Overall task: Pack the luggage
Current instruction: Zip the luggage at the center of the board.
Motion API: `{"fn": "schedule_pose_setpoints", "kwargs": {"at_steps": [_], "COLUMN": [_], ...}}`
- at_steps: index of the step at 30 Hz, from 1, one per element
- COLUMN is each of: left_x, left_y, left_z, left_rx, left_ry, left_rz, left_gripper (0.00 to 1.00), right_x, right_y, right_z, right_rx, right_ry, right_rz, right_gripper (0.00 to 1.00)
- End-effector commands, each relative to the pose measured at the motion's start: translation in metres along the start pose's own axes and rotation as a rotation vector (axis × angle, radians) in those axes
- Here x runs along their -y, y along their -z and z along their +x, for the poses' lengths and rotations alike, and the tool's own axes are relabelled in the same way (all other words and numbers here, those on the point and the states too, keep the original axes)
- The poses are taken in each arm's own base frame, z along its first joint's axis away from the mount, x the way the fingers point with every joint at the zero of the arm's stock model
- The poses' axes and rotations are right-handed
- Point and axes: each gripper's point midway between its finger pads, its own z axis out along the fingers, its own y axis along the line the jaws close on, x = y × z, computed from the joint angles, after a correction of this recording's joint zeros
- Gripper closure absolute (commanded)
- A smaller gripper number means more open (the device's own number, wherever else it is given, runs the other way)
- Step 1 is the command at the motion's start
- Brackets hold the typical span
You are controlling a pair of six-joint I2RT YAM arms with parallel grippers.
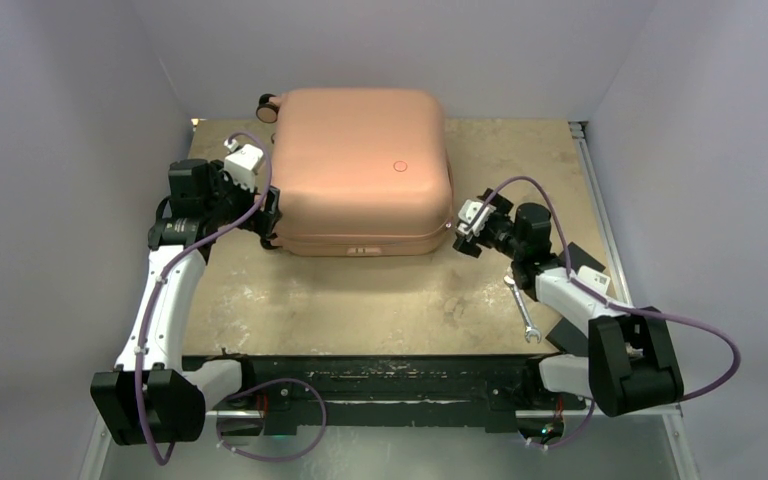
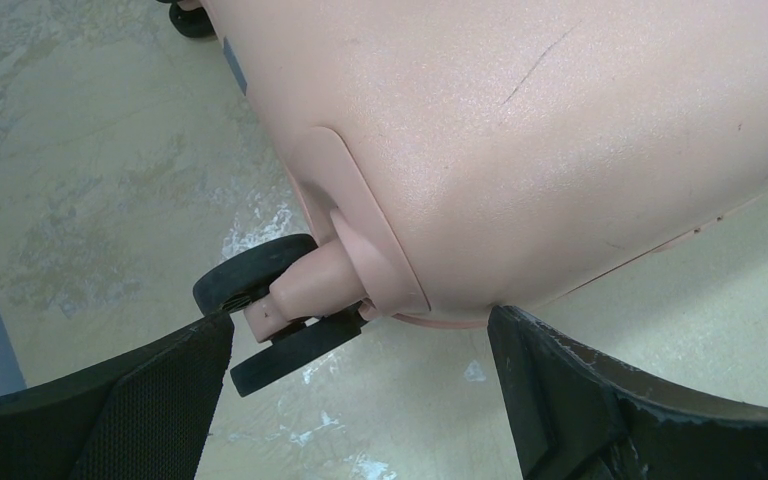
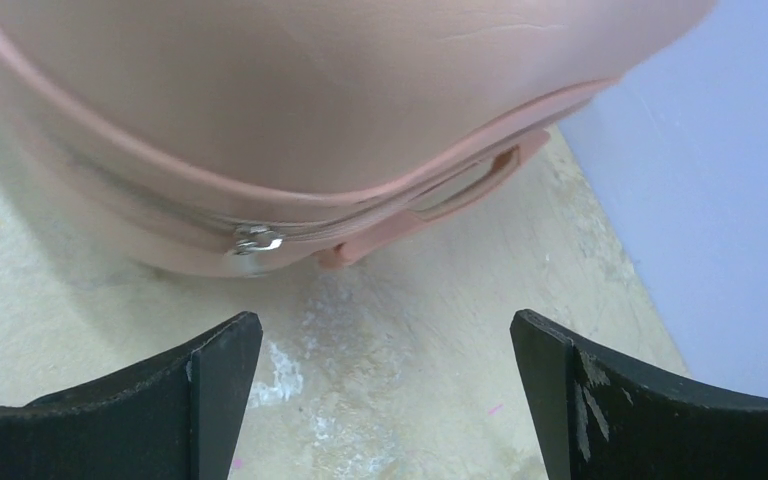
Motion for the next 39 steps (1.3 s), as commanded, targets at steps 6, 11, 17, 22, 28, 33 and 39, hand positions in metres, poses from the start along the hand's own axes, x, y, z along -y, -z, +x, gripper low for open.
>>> {"fn": "schedule_pose_setpoints", "kwargs": {"at_steps": [6, 11, 17, 22, 28, 33, 39], "left_x": [0.0, -0.001, 0.0, -0.001, 0.0, 0.0, 0.0], "left_y": [0.007, 0.008, 0.007, 0.005, 0.002, 0.002, 0.002], "left_z": [-0.019, -0.019, -0.018, -0.016, -0.017, -0.016, -0.017], "left_rx": [0.042, 0.041, 0.04, 0.035, 0.036, 0.035, 0.036], "left_ry": [-0.041, -0.043, -0.035, -0.033, -0.026, -0.024, -0.026], "left_rz": [0.008, 0.002, 0.01, 0.009, 0.018, 0.019, 0.018], "left_gripper": [0.01, 0.01, 0.01, 0.01, 0.01, 0.01, 0.01], "right_x": [-0.034, -0.036, -0.042, -0.031, -0.022, -0.016, -0.023], "right_y": [-0.001, -0.007, -0.014, -0.017, -0.019, -0.02, -0.026], "right_z": [-0.027, -0.028, -0.034, -0.032, -0.035, -0.037, -0.027], "right_rx": [0.156, 0.172, 0.192, 0.174, 0.185, 0.192, 0.163], "right_ry": [0.066, -0.094, -0.188, -0.224, -0.215, -0.223, -0.228], "right_rz": [-0.168, -0.154, -0.207, -0.147, -0.094, -0.055, -0.083], "right_gripper": [0.03, 0.08, 0.12, 0.24, 0.34, 0.45, 0.55]}}
